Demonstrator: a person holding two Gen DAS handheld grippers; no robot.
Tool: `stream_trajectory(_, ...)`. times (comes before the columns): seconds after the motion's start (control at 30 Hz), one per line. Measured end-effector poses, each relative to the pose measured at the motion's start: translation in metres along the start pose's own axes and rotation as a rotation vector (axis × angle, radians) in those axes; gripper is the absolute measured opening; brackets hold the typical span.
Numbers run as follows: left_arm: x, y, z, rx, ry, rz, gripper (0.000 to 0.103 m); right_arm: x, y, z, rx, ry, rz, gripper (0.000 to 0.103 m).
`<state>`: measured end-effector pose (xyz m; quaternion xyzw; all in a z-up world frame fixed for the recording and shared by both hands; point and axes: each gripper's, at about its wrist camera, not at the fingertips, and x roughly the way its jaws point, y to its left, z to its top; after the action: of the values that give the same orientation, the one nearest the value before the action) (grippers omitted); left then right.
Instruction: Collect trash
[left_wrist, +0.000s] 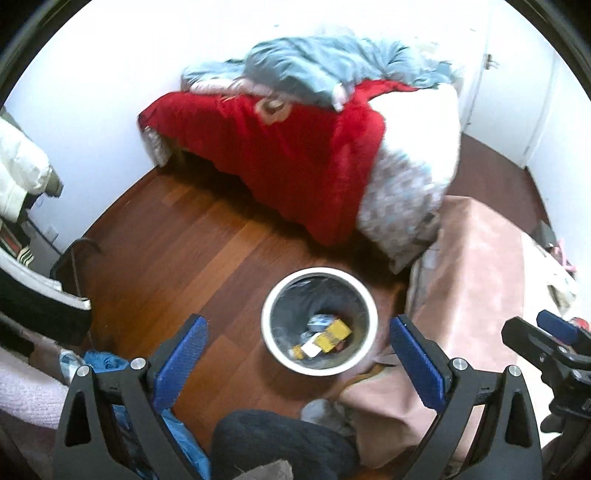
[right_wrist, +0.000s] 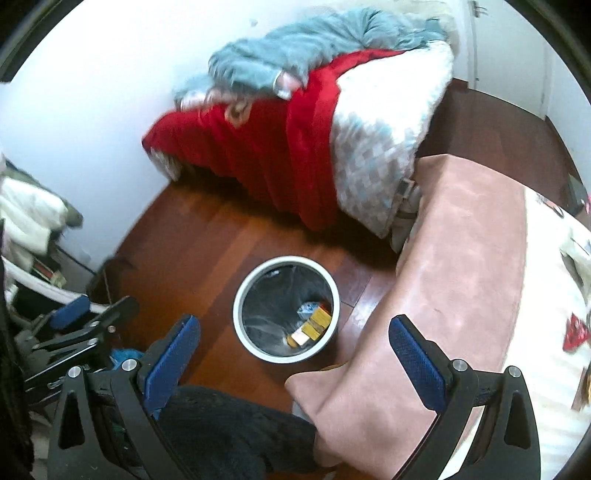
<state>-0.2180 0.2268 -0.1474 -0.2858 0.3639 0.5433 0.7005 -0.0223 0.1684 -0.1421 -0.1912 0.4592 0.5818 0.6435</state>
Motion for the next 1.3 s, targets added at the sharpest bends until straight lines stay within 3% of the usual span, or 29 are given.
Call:
stream_trajectory(0.1,-0.005,-0.038,-0.005,0.043,-0.020,-0.029,0.101,-0.024,-0.031,-0.009,0.057,-0.017,-0.004,0.103)
stream_trajectory(0.2,0.003,-0.087,-0.014,0.098,0.000,-0.065,0.101,-0.048,-0.088,-0.024,0.150,-0.026,-0.070,0.103)
stream_trajectory(0.3,0.021,-0.145,-0.029,0.162,0.036,-0.098,0.101,-0.066,-0.154,-0.043,0.262,-0.017,-0.178,0.103)
stream_trajectory(0.53,0.069,-0.289,-0.063,0.333,0.152,-0.172,0.101,-0.099,-0.353,-0.100,0.610,0.042,-0.433,0.103)
stream_trajectory(0.7,0.090,-0.385,-0.080,0.415,0.260,-0.284,0.101,-0.100,-0.454,-0.125,0.767,0.074,-0.504,0.103)
stream_trajectory(0.93,0.114,-0.481,-0.082,0.405,0.434,-0.452,0.100,-0.087,-0.518,-0.142,0.883,0.068,-0.483,0.103)
stream_trajectory(1.07,0.124,-0.520,-0.085,0.424,0.470,-0.496,0.099,-0.091,-0.528,-0.142,0.909,0.051,-0.463,0.103)
stream_trajectory(1.1,0.126,-0.527,-0.086,0.434,0.468,-0.497,0.096,-0.091,-0.530,-0.143,0.918,0.046,-0.456,0.103)
stream_trajectory(1.17,0.129,-0.536,-0.088,0.460,0.456,-0.473,0.075,-0.092,-0.530,-0.143,0.924,0.038,-0.448,0.103)
stream_trajectory(1.2,0.130,-0.541,-0.091,0.478,0.449,-0.465,0.069,-0.092,-0.531,-0.143,0.925,0.036,-0.443,0.103)
stream_trajectory(1.23,0.130,-0.543,-0.092,0.488,0.442,-0.459,0.052,-0.089,-0.533,-0.142,0.923,0.037,-0.444,0.103)
stream_trajectory(1.27,0.130,-0.545,-0.095,0.503,0.423,-0.445,0.044,-0.088,-0.533,-0.142,0.918,0.038,-0.445,0.102)
stream_trajectory(1.3,0.128,-0.545,-0.096,0.509,0.408,-0.443,0.043,-0.086,-0.532,-0.141,0.913,0.039,-0.446,0.102)
